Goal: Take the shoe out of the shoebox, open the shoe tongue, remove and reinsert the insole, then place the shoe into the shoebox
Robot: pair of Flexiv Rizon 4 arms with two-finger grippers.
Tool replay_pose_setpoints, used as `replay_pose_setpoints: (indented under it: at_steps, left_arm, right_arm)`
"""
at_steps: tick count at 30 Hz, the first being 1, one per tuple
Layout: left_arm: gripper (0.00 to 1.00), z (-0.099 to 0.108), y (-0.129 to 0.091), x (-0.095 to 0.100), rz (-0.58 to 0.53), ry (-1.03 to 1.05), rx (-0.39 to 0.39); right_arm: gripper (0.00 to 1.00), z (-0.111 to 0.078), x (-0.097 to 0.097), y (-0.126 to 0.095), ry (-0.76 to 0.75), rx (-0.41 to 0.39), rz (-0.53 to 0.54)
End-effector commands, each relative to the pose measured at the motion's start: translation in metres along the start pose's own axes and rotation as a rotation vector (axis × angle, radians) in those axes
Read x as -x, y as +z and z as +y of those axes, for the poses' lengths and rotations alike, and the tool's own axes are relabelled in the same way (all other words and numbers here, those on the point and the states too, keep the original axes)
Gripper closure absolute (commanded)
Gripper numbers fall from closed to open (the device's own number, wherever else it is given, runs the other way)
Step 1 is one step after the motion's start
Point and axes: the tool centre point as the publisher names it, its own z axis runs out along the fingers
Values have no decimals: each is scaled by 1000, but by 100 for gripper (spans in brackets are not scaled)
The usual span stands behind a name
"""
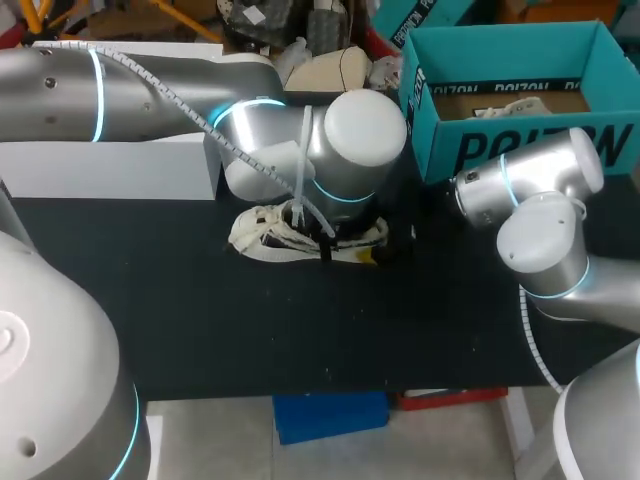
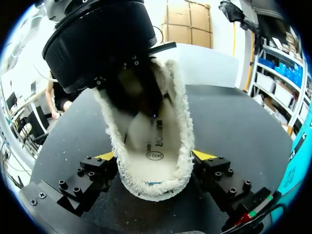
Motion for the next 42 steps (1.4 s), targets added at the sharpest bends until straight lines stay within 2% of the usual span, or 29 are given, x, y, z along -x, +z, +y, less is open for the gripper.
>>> replay_pose_setpoints:
  at_steps: [1, 4, 10, 11, 12, 19, 22, 26, 36, 42]
  left_arm:
    - [75, 8, 60, 5, -40, -16, -21]
    - [75, 9, 62, 12, -35, -44, -34]
    - [80, 3, 67, 20, -19, -72, -45]
    - [84, 2, 68, 20, -16, -74, -46]
    - [100, 0, 70, 22, -4, -73, -50]
    - [100, -9, 68, 16, 22, -35, -51]
    - [100, -10, 59, 17, 37, -21, -58]
    - [100, -9, 42, 22, 112, -7, -98]
    - [100, 0, -1, 25, 140, -27, -145]
    - [100, 7, -21, 28, 199, -63, -202]
  right_arm:
    - [100, -1, 0, 1, 2, -1, -1]
    - [100, -1, 0, 1, 2, -1, -1]
    - [100, -1, 0, 1, 2, -1, -1]
    - [100, -1, 0, 1, 2, -1, -1]
    - [100, -1, 0, 1, 2, -1, -1]
    - [100, -1, 0, 1, 2, -1, -1]
    - [100, -1, 0, 1, 2, -1, -1]
    - [100, -1, 0, 1, 2, -1, -1]
    - [100, -1, 0, 1, 2, -1, -1]
    - [100, -1, 0, 1, 2, -1, -1]
